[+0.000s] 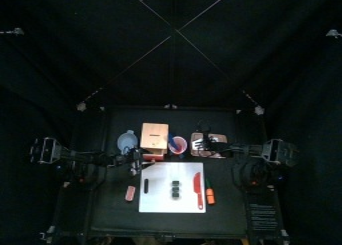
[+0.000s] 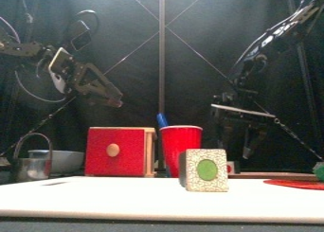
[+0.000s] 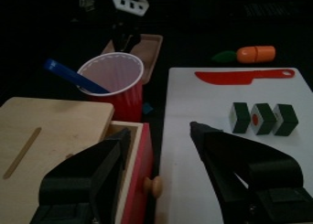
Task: Place sushi on board then cut the sushi with the knife then place the pieces on the plate
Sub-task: Place the 4 sushi pieces on the plate
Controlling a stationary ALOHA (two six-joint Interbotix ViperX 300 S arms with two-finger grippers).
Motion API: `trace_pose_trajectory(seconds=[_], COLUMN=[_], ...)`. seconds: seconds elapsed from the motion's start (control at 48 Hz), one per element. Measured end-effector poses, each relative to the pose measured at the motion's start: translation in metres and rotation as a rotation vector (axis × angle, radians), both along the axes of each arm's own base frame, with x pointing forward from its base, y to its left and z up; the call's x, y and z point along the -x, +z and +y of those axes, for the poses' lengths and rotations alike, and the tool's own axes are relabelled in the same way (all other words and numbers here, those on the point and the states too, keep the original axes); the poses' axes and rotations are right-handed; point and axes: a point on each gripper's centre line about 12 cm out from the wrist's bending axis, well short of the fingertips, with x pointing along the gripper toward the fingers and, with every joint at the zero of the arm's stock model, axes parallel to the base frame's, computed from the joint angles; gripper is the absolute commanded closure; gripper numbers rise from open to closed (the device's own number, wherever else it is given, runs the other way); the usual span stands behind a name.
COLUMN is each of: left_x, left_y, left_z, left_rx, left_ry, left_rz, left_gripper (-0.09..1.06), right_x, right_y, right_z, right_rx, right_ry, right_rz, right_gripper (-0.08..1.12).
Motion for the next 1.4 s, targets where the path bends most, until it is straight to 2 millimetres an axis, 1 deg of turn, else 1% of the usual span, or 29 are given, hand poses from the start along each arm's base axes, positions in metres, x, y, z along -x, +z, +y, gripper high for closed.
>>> trace_pose_trajectory(seconds=[0.062, 0.146, 0.208, 0.25, 0.312, 0.438, 0.604, 0.688, 0.75, 0.792, 0.875, 0.938, 0.979, 1.042, 1.104, 1.167, 1.229, 1.292, 1.333, 1.396], left_x=[0.0, 0.0, 0.0, 0.0, 0.0, 0.0, 0.001, 0.001, 0.003, 0.003, 0.004, 0.004, 0.005, 0.005, 0.006, 0.006, 0.006, 0.006, 0.006, 0.006], left_y=[0.0, 0.0, -0.001, -0.001, -0.001, -0.001, -0.001, -0.002, -0.004, -0.004, -0.005, -0.005, -0.006, -0.007, -0.007, -0.008, -0.007, -0.008, -0.008, -0.008], left_z=[0.0, 0.001, 0.001, 0.001, 0.001, 0.003, 0.004, 0.003, 0.004, 0.004, 0.004, 0.004, 0.004, 0.004, 0.004, 0.004, 0.004, 0.004, 0.004, 0.004], left_rx=[0.0, 0.0, 0.0, 0.0, 0.0, 0.014, 0.023, 0.024, 0.025, 0.025, 0.025, 0.027, 0.025, 0.027, 0.027, 0.027, 0.027, 0.026, 0.026, 0.026], left_ry=[0.002, 0.003, 0.004, 0.004, 0.004, 0.019, 0.031, 0.03, 0.032, 0.032, 0.032, 0.032, 0.032, 0.033, 0.033, 0.033, 0.033, 0.032, 0.032, 0.032], left_rz=[0.0, 0.001, 0.003, 0.003, 0.003, 0.002, 0.002, 0.004, 0.011, 0.014, 0.017, 0.016, 0.018, 0.021, 0.023, 0.024, 0.023, 0.026, 0.024, 0.024], left_gripper=[0.07, 0.07, 0.07, 0.07, 0.07, 0.07, 0.07, 0.07, 0.07, 0.07, 0.07, 0.07, 0.07, 0.07, 0.07, 0.07, 0.07, 0.07, 0.07, 0.07], right_x=[-0.014, -0.036, -0.054, -0.064, -0.075, -0.085, -0.096, -0.099, -0.101, -0.101, -0.103, -0.105, -0.106, -0.105, -0.097, -0.077, -0.05, -0.02, 0.001, 0.031], right_y=[-0.004, -0.006, -0.006, -0.005, -0.004, -0.004, -0.016, -0.02, -0.024, -0.026, -0.03, -0.033, -0.032, -0.032, -0.031, -0.022, -0.012, -0.002, 0.004, 0.008], right_z=[0.042, 0.081, 0.095, 0.099, 0.101, 0.103, 0.094, 0.092, 0.091, 0.091, 0.09, 0.09, 0.09, 0.089, 0.088, 0.086, 0.082, 0.073, 0.06, 0.035], right_rx=[-0.003, 0.008, 0.024, 0.04, 0.069, 0.091, 0.07, 0.07, 0.07, 0.066, 0.063, 0.062, 0.059, 0.052, 0.03, -0.006, -0.041, -0.074, -0.087, -0.089], right_ry=[0.189, 0.39, 0.488, 0.533, 0.605, 0.717, 0.765, 0.773, 0.776, 0.774, 0.771, 0.77, 0.763, 0.753, 0.729, 0.681, 0.611, 0.503, 0.408, 0.24], right_rz=[-0.014, -0.035, -0.03, -0.012, 0.026, 0.078, 0.106, 0.116, 0.123, 0.128, 0.121, 0.111, 0.103, 0.106, 0.128, 0.155, 0.183, 0.188, 0.172, 0.137], right_gripper=[0.09, 0.09, 0.09, 0.09, 0.09, 0.09, 0.09, 0.11, 0.15, 0.2, 0.37, 0.46, 0.49, 0.49, 0.49, 0.49, 0.49, 0.49, 0.49, 0.49])
